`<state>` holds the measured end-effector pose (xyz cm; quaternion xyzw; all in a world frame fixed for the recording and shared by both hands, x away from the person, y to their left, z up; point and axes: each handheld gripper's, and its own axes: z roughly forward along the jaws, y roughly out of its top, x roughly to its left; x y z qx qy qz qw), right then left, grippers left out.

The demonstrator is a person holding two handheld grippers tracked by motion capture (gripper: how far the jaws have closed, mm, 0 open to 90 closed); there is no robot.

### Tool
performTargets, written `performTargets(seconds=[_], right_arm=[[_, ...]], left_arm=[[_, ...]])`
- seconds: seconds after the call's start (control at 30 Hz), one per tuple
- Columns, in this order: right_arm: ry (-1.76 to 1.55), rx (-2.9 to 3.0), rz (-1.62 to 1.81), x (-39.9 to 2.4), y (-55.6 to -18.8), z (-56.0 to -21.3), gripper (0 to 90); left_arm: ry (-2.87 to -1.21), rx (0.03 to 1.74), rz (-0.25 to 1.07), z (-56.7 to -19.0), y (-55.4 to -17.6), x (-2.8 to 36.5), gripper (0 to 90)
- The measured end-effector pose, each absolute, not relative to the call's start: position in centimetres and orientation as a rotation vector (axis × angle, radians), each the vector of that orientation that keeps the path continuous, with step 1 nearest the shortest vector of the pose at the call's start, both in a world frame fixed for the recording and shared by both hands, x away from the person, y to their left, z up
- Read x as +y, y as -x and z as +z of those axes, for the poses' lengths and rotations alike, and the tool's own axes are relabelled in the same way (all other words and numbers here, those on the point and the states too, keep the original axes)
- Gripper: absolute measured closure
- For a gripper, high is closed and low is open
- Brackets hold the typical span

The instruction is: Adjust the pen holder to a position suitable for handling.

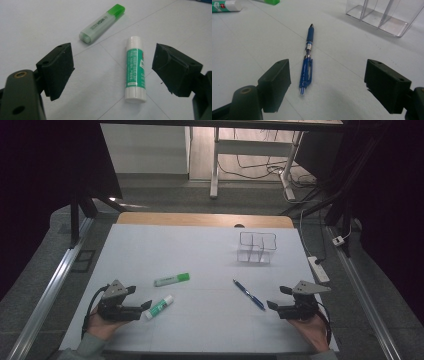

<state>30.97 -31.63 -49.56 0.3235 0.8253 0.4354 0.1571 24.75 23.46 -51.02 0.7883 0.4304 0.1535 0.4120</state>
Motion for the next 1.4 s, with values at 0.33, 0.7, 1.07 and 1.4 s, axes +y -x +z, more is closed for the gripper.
performTargets(seconds=[0.33, 0.7, 1.07, 1.4], right_arm=[[-0.936, 2.368, 1.230, -31.6, -31.0, -49.5, 21.4], [-0.952, 2.371, 1.214, -31.4, -31.1, -49.4, 22.4], [-1.005, 2.362, 1.158, -30.7, -32.6, -48.4, 23.2], [-1.048, 2.342, 1.131, -30.2, -34.6, -47.5, 23.6]], left_arm=[[-1.982, 1.076, 0.389, -51.1, -24.8, 23.5, 17.5], [-1.973, 1.076, 0.403, -51.1, -24.9, 23.6, 17.5], [-1.963, 1.078, 0.410, -51.2, -25.0, 23.8, 17.7], [-1.954, 1.083, 0.413, -51.3, -25.1, 23.8, 17.8]])
